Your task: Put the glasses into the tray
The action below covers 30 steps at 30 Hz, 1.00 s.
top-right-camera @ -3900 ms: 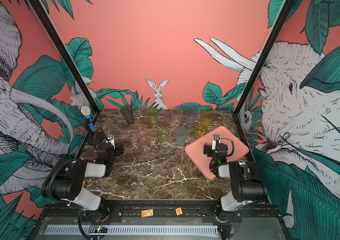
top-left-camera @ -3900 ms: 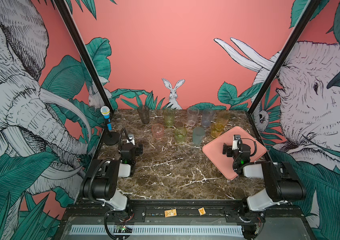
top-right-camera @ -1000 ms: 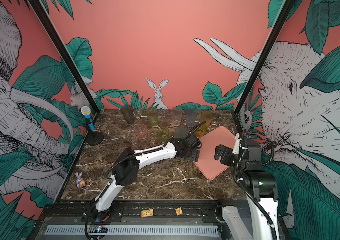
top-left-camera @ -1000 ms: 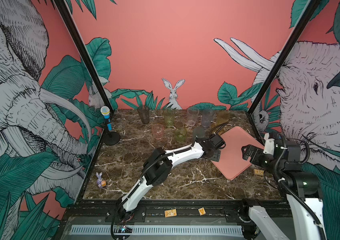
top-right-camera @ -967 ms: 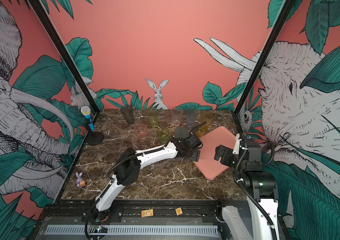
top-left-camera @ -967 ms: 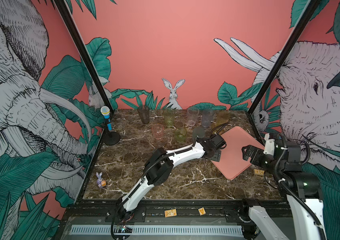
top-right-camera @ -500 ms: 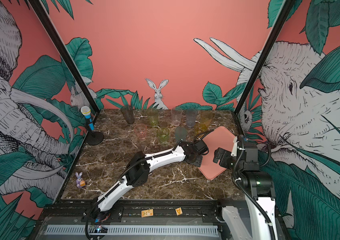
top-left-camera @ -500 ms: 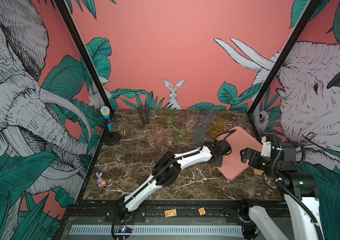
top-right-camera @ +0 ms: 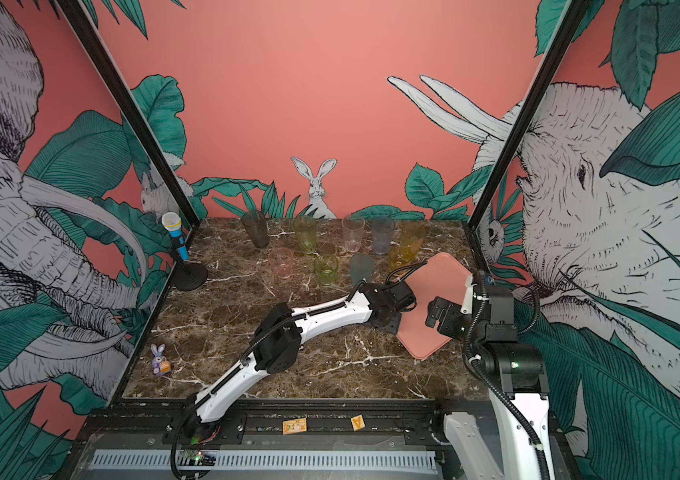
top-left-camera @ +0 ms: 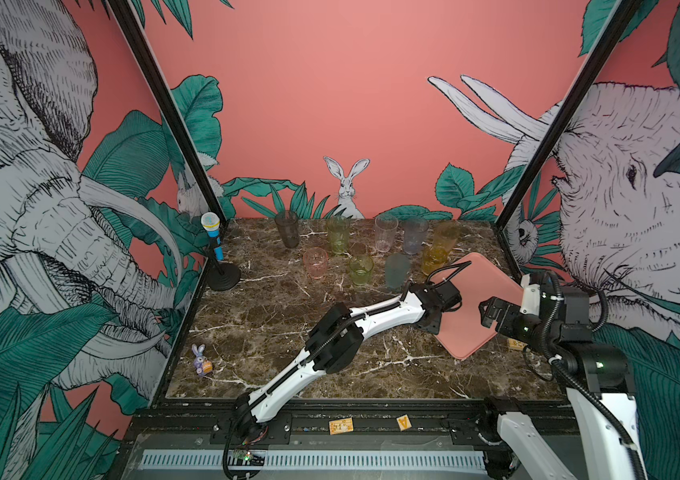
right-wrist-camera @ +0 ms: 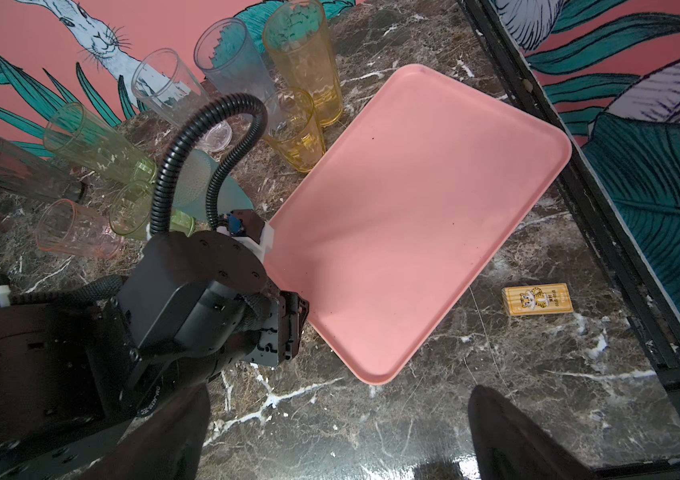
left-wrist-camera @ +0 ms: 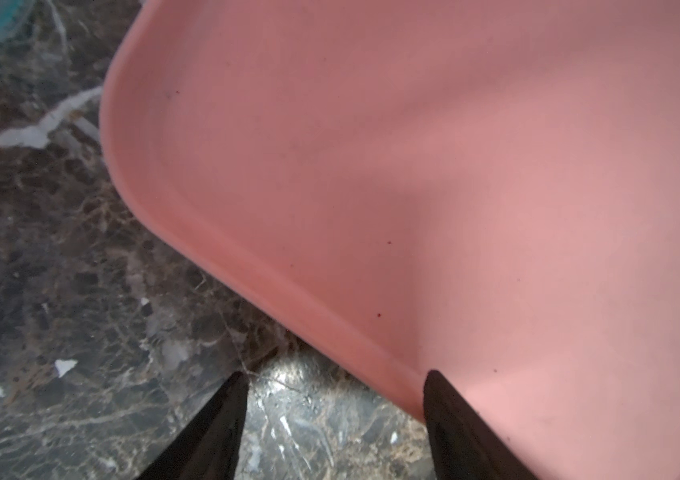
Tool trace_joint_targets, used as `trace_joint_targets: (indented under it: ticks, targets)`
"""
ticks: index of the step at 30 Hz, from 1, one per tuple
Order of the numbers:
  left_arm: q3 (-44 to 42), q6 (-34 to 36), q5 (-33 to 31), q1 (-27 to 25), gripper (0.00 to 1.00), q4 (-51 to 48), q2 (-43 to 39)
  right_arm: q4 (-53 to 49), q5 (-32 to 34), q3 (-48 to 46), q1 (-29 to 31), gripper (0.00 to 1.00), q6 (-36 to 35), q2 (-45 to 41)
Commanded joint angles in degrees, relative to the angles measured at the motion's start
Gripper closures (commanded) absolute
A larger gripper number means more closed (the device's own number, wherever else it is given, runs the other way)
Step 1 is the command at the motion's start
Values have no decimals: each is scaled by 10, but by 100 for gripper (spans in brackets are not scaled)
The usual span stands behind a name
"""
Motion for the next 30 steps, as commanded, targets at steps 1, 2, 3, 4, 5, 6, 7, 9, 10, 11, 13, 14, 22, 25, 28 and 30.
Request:
trace_joint_targets:
  ticks: [1,2,3,4,5,6,7,9,10,11,13,14,22,25,28,30]
  targets:
    - [8,-11,-16,0,31,-35,0,-3,-5,-8,-1,1,-8,-5]
    - [7,-12,-17,0,31,-35,-1,-3,-6,-9,-1,1,-8,-5]
    - [5,-12,-17,0,32,-34,-3,-3,-6,-9,-1,1,-9,-4]
    - [-1,-12,-19,1,32,-34,-4,-3,-7,-11,-1,1,-8,-4]
    - [-4,-13,-20,1,33,-33,-7,-3,-8,-11,-1,1,-9,-3]
    - [-10,-15,-21,2,33,-32,-10,-3,-9,-10,-1,1,-9,-3]
    - [-19,-15,-21,3,34,-29,-14,-3,-10,-12,-2,1,-9,-3]
    - [-39,-19,-20,7,35,-19,-23,-3,-10,-13,-1,1,-11,-3]
    - [-50,-20,-19,8,36,-15,-27,-4,-10,-13,-1,1,-12,-4]
    - [-58,-21,-18,11,37,-12,-31,-3,-10,-13,-1,1,-13,-3]
    - [-72,-23,-18,15,38,-8,-38,-4,-10,-14,-2,1,-14,-3]
    - [-79,-23,-18,17,38,-6,-41,-4,-11,-15,0,1,-14,-3]
    - [-155,-31,-17,33,44,18,-85,-2,-16,-19,-1,1,-13,-2]
    - [-181,-35,-17,38,47,24,-102,-2,-18,-20,-2,1,-14,-1]
    - [-216,-38,-18,43,50,35,-123,-1,-18,-20,-1,1,-12,0]
    - [-241,-40,-17,47,53,45,-136,0,-20,-20,-1,1,-11,1]
